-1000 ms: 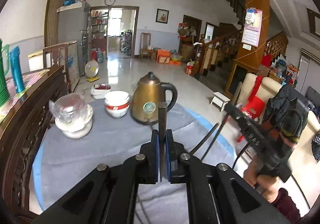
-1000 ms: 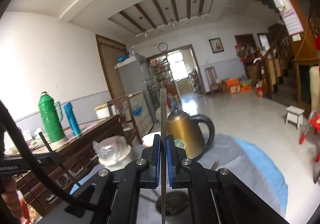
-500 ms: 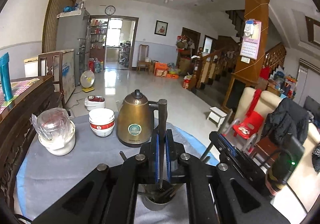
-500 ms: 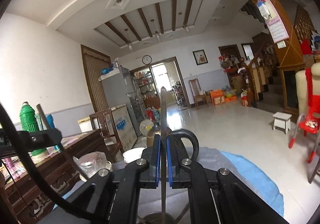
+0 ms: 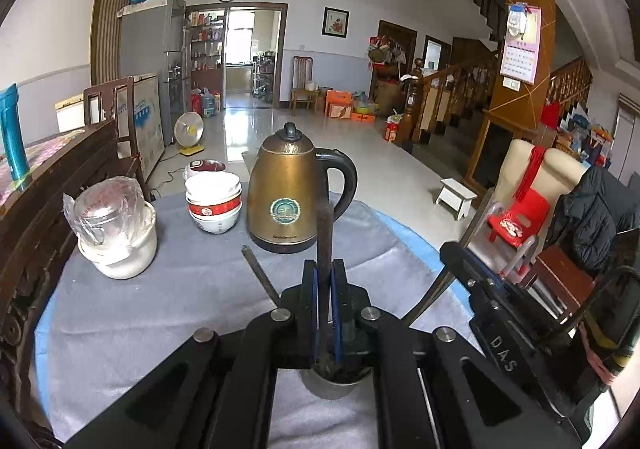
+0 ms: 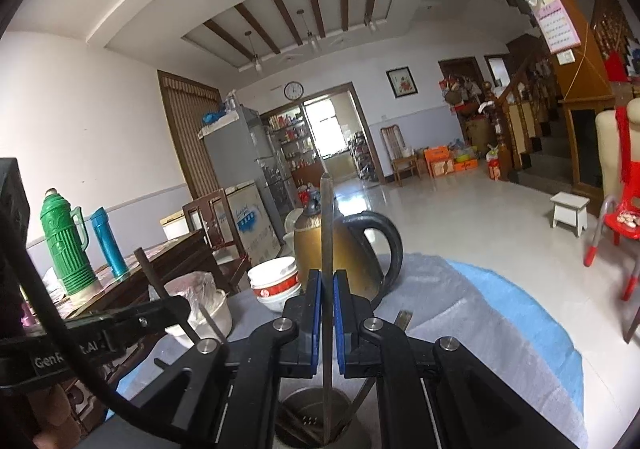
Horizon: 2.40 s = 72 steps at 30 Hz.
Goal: Organize utensils
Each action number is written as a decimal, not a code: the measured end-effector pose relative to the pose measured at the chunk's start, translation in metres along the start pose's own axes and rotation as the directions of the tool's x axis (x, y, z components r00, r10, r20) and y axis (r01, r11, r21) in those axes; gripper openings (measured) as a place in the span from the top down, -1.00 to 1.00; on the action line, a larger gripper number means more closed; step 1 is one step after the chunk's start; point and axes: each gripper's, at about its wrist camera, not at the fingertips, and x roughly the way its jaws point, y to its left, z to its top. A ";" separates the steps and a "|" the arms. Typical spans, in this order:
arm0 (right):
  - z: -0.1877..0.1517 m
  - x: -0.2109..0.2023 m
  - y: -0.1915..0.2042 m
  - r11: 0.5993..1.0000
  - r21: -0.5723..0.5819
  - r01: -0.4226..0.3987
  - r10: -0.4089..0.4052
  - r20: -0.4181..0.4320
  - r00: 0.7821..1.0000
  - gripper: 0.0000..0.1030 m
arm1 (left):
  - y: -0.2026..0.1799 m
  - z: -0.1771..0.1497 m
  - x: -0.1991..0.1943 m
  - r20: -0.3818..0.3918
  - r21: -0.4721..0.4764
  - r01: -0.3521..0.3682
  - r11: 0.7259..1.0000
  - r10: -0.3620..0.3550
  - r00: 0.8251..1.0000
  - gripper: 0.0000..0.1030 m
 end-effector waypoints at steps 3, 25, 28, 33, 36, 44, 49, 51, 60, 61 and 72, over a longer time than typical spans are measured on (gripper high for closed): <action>-0.004 0.003 -0.001 1.000 0.002 -0.006 0.006 -0.035 0.999 0.82 | 0.004 -0.001 -0.011 -0.001 0.003 0.004 1.000 -0.004 1.000 0.71; -0.042 -0.082 -0.026 0.985 0.121 -0.124 0.121 0.028 0.992 -0.36 | 0.108 -0.106 -0.068 -0.121 -0.048 -0.206 0.977 0.199 0.973 -0.45; -0.066 -0.079 -0.017 0.986 0.099 -0.132 0.137 -0.048 0.989 -0.36 | 0.118 -0.127 -0.053 -0.198 -0.077 -0.213 0.974 0.194 0.961 -0.45; -0.107 -0.062 0.000 0.989 0.071 -0.133 0.143 -0.165 0.976 -0.36 | 0.128 -0.157 -0.039 -0.288 -0.092 -0.222 0.971 0.187 0.939 -0.45; -0.127 -0.054 0.009 0.988 0.066 -0.142 0.153 -0.213 0.965 -0.37 | 0.128 -0.169 -0.034 -0.309 -0.068 -0.251 0.966 0.219 0.925 -0.45; -0.161 -0.035 0.023 0.991 0.028 -0.132 0.135 -0.284 0.949 -0.37 | 0.133 -0.192 -0.023 -0.366 -0.064 -0.297 0.953 0.254 0.895 -0.45; -0.176 -0.027 0.030 0.990 0.021 -0.143 0.142 -0.310 0.940 -0.37 | 0.128 -0.192 -0.024 -0.349 -0.029 -0.317 0.948 0.288 0.892 -0.45; -0.181 -0.025 0.031 0.990 0.015 -0.140 0.138 -0.321 0.937 -0.37 | 0.128 -0.192 -0.025 -0.344 -0.022 -0.320 0.947 0.294 0.892 -0.45; -0.188 -0.018 0.029 0.990 0.041 -0.132 0.138 -0.355 0.925 -0.37 | 0.131 -0.196 -0.023 -0.349 -0.023 -0.335 0.942 0.307 0.886 -0.45; -0.188 -0.018 0.029 0.990 0.044 -0.132 0.139 -0.358 0.924 -0.37 | 0.132 -0.197 -0.022 -0.351 -0.025 -0.337 0.941 0.307 0.884 -0.45; -0.190 -0.016 0.029 0.994 0.043 -0.105 0.113 -0.369 0.922 -0.37 | 0.136 -0.202 -0.020 -0.368 -0.031 -0.340 0.940 0.306 0.878 -0.45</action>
